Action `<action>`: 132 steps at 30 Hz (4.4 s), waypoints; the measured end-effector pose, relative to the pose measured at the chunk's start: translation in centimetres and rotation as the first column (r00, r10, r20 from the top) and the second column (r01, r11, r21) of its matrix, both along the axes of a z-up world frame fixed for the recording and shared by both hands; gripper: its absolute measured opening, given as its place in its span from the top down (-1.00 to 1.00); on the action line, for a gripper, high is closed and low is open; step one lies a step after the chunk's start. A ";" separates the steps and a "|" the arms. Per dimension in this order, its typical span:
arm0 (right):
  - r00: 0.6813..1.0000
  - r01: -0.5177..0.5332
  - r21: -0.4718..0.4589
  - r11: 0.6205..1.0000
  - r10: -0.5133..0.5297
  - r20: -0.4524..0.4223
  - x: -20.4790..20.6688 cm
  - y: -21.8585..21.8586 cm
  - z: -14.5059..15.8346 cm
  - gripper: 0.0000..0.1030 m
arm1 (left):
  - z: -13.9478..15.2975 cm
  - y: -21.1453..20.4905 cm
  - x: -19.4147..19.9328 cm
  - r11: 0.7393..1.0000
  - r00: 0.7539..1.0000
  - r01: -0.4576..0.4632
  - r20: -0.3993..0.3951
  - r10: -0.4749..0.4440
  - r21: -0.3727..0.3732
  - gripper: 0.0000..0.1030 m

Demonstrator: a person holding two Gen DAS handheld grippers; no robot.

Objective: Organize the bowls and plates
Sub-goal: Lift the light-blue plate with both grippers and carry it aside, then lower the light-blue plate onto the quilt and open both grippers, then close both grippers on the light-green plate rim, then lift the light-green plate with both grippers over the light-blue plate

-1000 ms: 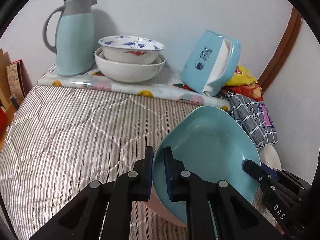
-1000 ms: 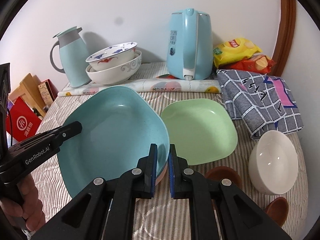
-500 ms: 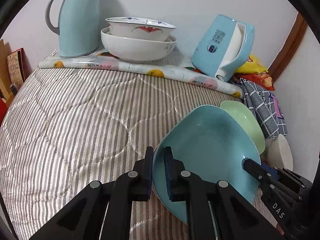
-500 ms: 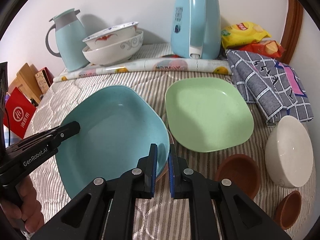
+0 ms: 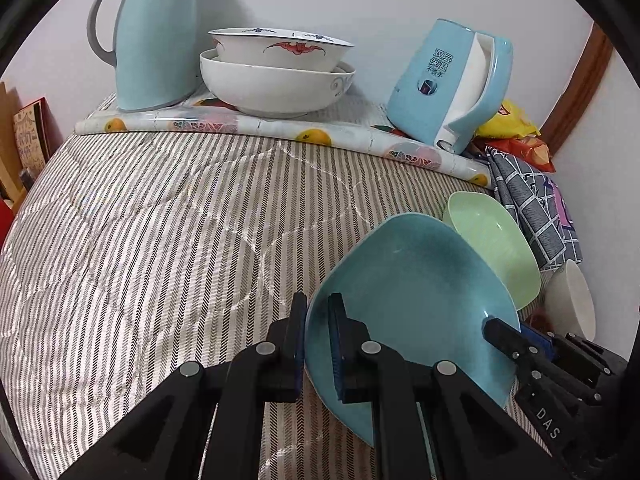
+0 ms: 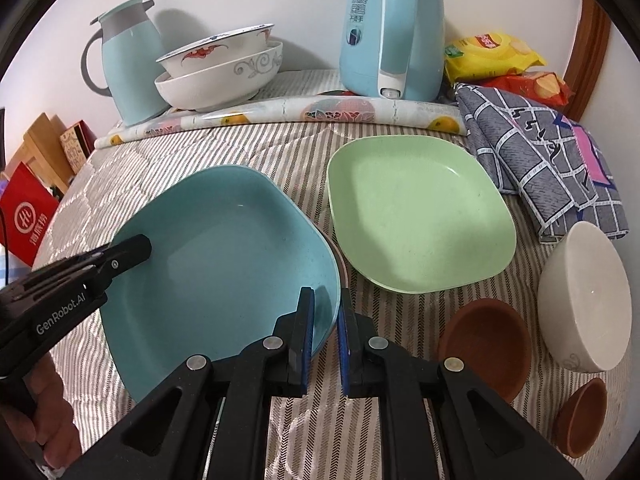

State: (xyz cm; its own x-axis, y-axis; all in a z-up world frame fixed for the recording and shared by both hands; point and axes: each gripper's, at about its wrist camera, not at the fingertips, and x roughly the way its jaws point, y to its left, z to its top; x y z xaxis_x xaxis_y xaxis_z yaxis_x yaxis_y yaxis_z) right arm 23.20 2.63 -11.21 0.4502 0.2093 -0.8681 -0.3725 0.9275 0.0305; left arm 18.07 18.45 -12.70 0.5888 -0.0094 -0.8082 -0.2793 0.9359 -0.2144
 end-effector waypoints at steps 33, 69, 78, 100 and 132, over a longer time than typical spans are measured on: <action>0.997 0.034 0.018 0.999 -0.035 0.062 -2.3 -3.7 3.7 -0.03 | 4.1 -2.6 -1.8 1.000 0.999 0.014 0.039 -0.015 0.024 0.46; 0.993 0.097 0.030 0.995 -0.098 0.066 6.6 -10.3 3.0 0.07 | 3.5 -8.9 7.3 0.997 0.997 0.075 0.026 -0.075 0.027 0.12; 0.994 0.106 -0.016 0.994 -0.106 0.023 9.9 -10.0 0.6 0.35 | 1.1 -9.6 10.6 0.994 0.994 0.110 -0.017 -0.110 -0.010 0.12; 0.995 0.099 -0.151 0.984 -0.095 0.031 12.5 -8.5 -2.5 0.83 | -2.1 -10.4 14.1 0.990 0.988 0.134 -0.071 -0.136 -0.043 0.84; 0.980 0.107 0.021 0.994 -0.109 0.168 4.5 -8.9 8.1 0.85 | 7.0 -8.9 4.9 0.996 0.993 0.089 0.075 -0.087 -0.023 0.86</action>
